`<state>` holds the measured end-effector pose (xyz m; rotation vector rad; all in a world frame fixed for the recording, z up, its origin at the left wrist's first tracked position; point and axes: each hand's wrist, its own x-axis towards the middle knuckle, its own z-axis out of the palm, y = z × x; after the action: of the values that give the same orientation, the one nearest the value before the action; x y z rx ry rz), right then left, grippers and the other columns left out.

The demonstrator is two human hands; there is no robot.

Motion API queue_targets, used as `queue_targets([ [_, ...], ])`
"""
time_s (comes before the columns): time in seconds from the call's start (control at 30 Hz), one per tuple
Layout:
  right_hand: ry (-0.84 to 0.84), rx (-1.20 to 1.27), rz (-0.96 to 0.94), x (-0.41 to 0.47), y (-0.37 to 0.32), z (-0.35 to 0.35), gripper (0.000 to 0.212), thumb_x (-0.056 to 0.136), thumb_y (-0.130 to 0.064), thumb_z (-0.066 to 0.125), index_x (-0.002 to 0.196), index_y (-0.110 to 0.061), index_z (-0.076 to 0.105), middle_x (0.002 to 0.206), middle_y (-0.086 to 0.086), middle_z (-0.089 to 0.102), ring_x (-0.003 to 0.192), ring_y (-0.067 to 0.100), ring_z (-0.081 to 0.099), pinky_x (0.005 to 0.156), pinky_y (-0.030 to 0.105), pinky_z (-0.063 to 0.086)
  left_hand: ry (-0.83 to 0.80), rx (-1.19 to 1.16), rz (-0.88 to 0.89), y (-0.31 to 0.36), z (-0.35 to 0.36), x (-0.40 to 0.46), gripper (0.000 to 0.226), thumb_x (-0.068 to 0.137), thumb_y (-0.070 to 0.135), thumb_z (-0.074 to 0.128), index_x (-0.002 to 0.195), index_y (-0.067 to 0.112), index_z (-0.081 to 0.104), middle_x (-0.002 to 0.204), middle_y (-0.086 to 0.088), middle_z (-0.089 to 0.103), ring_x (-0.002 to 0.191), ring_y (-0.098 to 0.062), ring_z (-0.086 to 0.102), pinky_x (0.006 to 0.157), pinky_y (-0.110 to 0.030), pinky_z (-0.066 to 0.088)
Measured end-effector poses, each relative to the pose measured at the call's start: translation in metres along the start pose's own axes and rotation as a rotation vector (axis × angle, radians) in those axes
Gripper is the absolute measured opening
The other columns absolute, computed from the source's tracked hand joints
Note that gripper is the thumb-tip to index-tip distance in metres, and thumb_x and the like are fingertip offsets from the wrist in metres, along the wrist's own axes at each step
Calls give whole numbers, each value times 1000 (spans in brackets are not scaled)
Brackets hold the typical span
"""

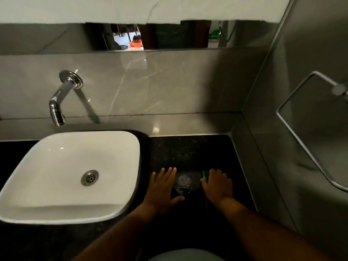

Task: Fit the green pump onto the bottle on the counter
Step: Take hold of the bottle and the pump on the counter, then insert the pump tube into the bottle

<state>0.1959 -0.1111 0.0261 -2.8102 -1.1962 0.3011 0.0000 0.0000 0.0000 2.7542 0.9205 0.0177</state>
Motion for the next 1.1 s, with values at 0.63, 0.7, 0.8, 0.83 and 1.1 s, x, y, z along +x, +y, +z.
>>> queue_targets([
  [0.63,-97,460,37,58,-20,-12,25,78,-40,64,86,-17,62,90,12,71,83,33,65,70,35,51,-58,-537,-230,-15,13,26,70,66,87,46,119,41,57,148,9,36,144,-18,8,111,-52,-10],
  [0.7,-11,631,-6,78,-36,-34,23,78,-38,66,82,-16,63,81,10,70,75,29,65,65,33,48,-55,-588,-266,-15,15,24,69,65,87,47,119,44,55,148,10,37,144,-16,10,111,-52,-10],
  [0.8,130,843,-106,106,-62,-71,14,79,-33,68,83,-20,61,68,-4,62,62,8,58,57,24,43,-47,-638,-283,-12,17,23,70,65,86,48,122,46,53,149,11,36,144,-14,12,111,-52,-12],
  [0.83,162,884,-136,111,-69,-81,11,80,-32,67,84,-26,60,66,-11,58,58,-1,55,54,18,40,-47,-647,-282,-12,17,23,71,65,86,48,124,46,52,149,11,36,144,-14,12,111,-52,-12],
  [1.1,126,1002,-199,88,-82,-65,14,84,-22,66,94,-13,64,72,-6,57,63,7,52,59,22,42,-75,-624,-265,-10,15,22,79,66,87,45,130,42,50,151,12,34,143,-11,11,111,-52,-13],
])
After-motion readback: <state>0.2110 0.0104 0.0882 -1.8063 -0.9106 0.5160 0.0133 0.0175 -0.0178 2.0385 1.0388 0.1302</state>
